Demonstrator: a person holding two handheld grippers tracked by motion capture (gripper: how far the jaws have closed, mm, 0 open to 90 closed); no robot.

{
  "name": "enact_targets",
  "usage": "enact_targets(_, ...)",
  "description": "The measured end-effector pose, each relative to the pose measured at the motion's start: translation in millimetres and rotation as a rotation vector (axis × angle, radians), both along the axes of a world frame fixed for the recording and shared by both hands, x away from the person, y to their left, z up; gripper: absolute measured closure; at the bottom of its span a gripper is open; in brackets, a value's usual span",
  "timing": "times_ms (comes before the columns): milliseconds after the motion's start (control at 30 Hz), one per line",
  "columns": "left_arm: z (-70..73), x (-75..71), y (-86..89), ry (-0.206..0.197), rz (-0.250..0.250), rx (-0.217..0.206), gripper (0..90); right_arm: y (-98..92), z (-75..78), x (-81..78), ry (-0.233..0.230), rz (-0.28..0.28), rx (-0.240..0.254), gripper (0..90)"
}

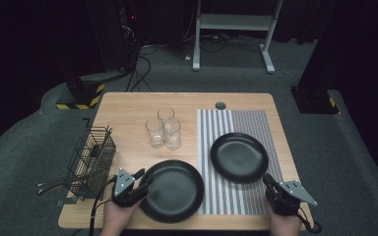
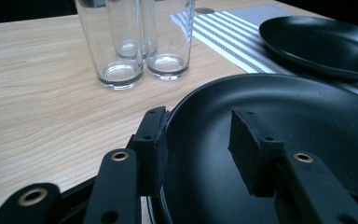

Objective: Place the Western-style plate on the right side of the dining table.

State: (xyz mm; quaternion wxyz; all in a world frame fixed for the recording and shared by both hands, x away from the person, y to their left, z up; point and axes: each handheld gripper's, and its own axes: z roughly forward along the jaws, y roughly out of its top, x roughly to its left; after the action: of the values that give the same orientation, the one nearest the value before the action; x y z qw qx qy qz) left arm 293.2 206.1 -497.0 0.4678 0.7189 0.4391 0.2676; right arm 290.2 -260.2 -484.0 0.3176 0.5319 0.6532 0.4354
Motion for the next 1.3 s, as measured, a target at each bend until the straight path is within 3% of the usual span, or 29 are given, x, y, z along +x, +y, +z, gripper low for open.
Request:
enact_targets(300, 0.3, -5.2, 2.6, 0.001, -0.008, 0.018, 53.2, 25.5, 0.2, 0.5, -0.001, 0.074, -0.005, 73.2)
enact_targets(733, 0.2, -8.0, 8.2, 0.014, 0.021, 0.031, 48.0, 61.0, 3.7, 7.9, 0.01, 0.189, -0.014, 62.5)
enact_targets(833, -1.1, -7.7, 8.2, 0.014, 0.024, 0.052, 47.2, 68.2, 4.3, 10.4, 0.003, 0.222, -0.022, 58.9)
enact_targets(900, -1.5, -7.4, 8.4, 0.018, 0.015, 0.053, 47.4, 73.6, 4.2, 11.1, -0.006, 0.234, -0.046, 58.3)
enact_targets(1033, 0.6, -8.6, 7.4, 0.0, 0.01, 0.081, 47.6, 83.5, 5.2, 13.9, 0.018, 0.241, -0.053, 57.0)
enact_targets(1300, 3.1, -8.1, 8.5, 0.007, 0.031, 0.074, 42.6, 104.5, 6.1, 16.6, 0.044, 0.261, -0.088, 52.7)
